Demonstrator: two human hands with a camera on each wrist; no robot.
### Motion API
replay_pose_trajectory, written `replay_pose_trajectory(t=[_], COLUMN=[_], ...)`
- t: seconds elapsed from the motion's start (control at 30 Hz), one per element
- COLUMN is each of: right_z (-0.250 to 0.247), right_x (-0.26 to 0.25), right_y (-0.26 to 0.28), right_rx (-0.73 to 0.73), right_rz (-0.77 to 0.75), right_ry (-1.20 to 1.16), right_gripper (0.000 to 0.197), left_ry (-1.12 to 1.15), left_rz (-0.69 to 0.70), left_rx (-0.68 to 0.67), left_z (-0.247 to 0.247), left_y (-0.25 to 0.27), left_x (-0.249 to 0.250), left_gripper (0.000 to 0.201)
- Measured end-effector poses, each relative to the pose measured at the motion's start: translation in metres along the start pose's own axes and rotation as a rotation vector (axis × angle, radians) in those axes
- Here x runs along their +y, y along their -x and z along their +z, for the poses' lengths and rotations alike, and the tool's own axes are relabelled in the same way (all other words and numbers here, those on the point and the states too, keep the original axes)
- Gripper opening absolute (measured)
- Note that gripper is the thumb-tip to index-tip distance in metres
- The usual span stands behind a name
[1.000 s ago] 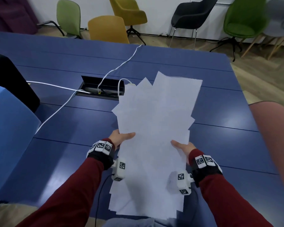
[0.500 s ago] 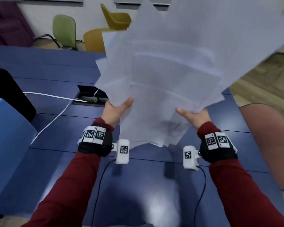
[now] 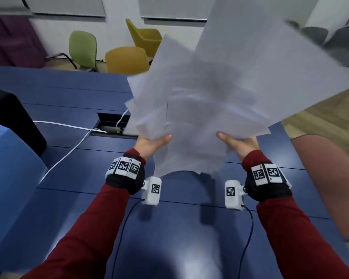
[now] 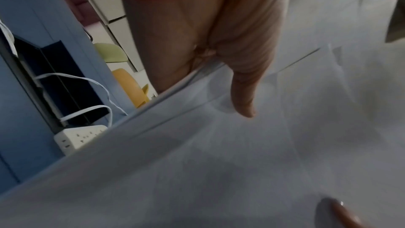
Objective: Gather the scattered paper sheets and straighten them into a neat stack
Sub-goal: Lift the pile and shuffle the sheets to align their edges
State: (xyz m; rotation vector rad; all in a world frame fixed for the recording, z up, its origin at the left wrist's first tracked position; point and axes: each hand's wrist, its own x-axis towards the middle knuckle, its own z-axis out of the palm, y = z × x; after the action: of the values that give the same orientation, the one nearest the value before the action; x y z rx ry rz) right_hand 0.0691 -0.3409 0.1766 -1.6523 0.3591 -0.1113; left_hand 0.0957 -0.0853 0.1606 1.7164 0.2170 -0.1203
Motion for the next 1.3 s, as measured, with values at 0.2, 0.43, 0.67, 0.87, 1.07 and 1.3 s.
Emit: replay_pose_trajectory(t=[0.2, 0.43, 0.67, 0.87, 1.07, 1.3], right_z=[0.010, 0.009, 0.018, 0.033, 0.027, 0.029], right_x=[0.000, -0.003, -0.006, 0.001, -0.005, -0.005], right_y=[-0.003, -0.002, -0.002, -0.005, -0.007, -0.007], right_rx=[-0.009, 0.030, 0.167, 0.095, 0.130, 0.152], right_rz=[-0.181, -0.144, -0.153, -0.143, -0.114, -0.118], right_ry=[-0.009, -0.248, -0.187, 0.032, -0.063, 0.010], right_gripper=[0.056, 0.042, 0.040, 0.065, 0.062, 0.059], left_ry=[-0.257, -0.310, -0.385, -0.436, -0.431, -0.457], left_rz=[-0.201, -0.217, -0.224, -0.212, -0.235, -0.233], left_rx=[0.007, -0.016, -0.038, -0.080, -0.073, -0.099], left_z=[0.004, -0.001, 0.000, 0.000, -0.005, -0.003], left_y=[-0.003, -0.005, -0.001, -0.001, 0.000, 0.001], left_x=[-0.006, -0.009, -0.009, -0.008, -0.011, -0.009], left_gripper=[0.077, 0.079, 0.082, 0.079, 0.085, 0.072])
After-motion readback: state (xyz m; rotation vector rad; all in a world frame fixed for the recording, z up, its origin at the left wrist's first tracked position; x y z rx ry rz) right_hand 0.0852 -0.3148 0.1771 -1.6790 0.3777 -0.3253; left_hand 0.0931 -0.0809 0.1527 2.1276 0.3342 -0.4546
